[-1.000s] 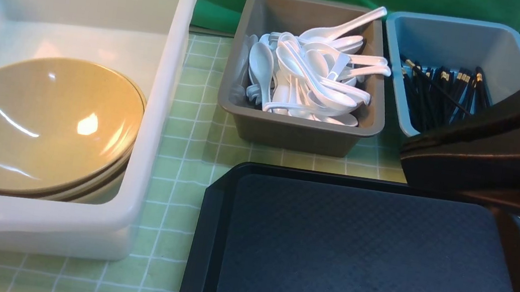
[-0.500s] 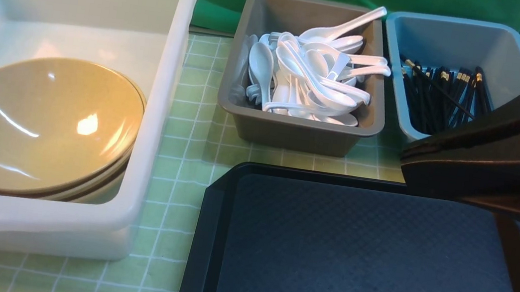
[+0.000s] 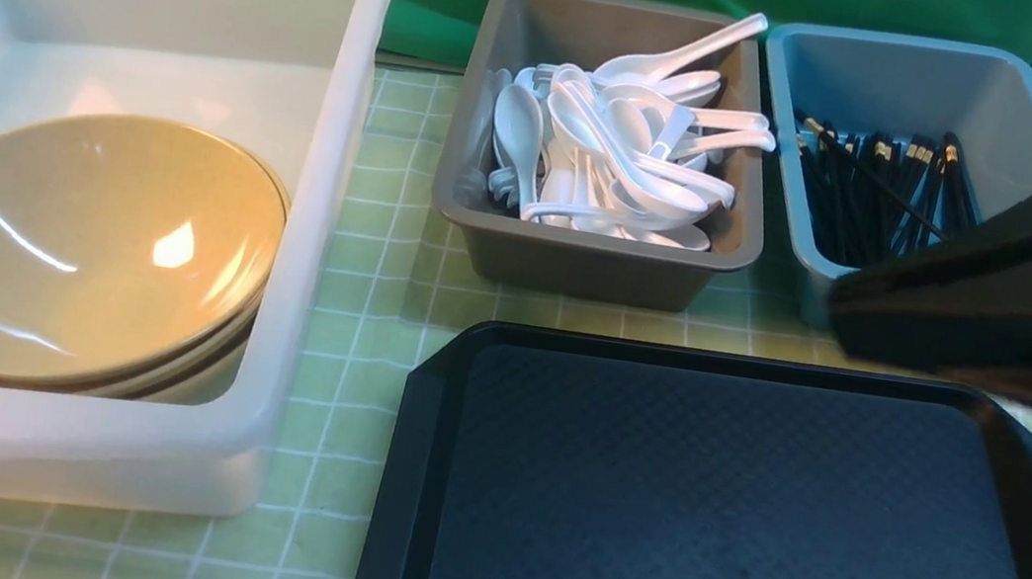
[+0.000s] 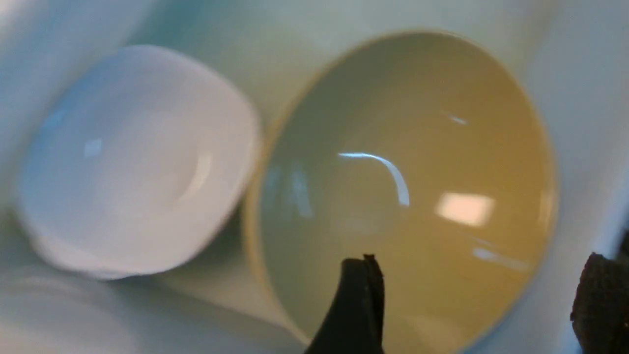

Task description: On green table put chopsticks spoon bowls plates into blue grey white boxes.

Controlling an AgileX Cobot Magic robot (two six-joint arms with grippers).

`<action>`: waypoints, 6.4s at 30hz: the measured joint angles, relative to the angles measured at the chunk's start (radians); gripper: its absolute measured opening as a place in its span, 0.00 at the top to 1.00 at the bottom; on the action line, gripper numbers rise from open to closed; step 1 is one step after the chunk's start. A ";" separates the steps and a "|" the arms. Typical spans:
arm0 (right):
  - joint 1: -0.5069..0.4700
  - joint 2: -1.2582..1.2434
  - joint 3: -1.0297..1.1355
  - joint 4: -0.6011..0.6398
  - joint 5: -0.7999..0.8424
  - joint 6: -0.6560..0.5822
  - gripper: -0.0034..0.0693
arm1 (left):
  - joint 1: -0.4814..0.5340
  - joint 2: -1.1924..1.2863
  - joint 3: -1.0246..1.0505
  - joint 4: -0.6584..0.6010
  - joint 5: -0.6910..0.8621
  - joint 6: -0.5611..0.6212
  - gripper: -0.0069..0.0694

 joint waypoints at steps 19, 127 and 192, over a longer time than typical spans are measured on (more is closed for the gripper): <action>-0.005 -0.385 0.418 -0.588 -0.343 0.590 0.89 | -0.584 -0.145 0.107 0.007 -0.168 0.100 0.91; -0.171 -1.050 0.790 -0.592 -0.407 0.629 0.78 | -0.434 -1.233 1.358 0.384 -0.905 0.002 0.91; -0.489 -1.050 1.194 -0.798 -0.582 1.048 0.72 | -0.434 -1.233 1.358 0.380 -0.905 -0.001 0.91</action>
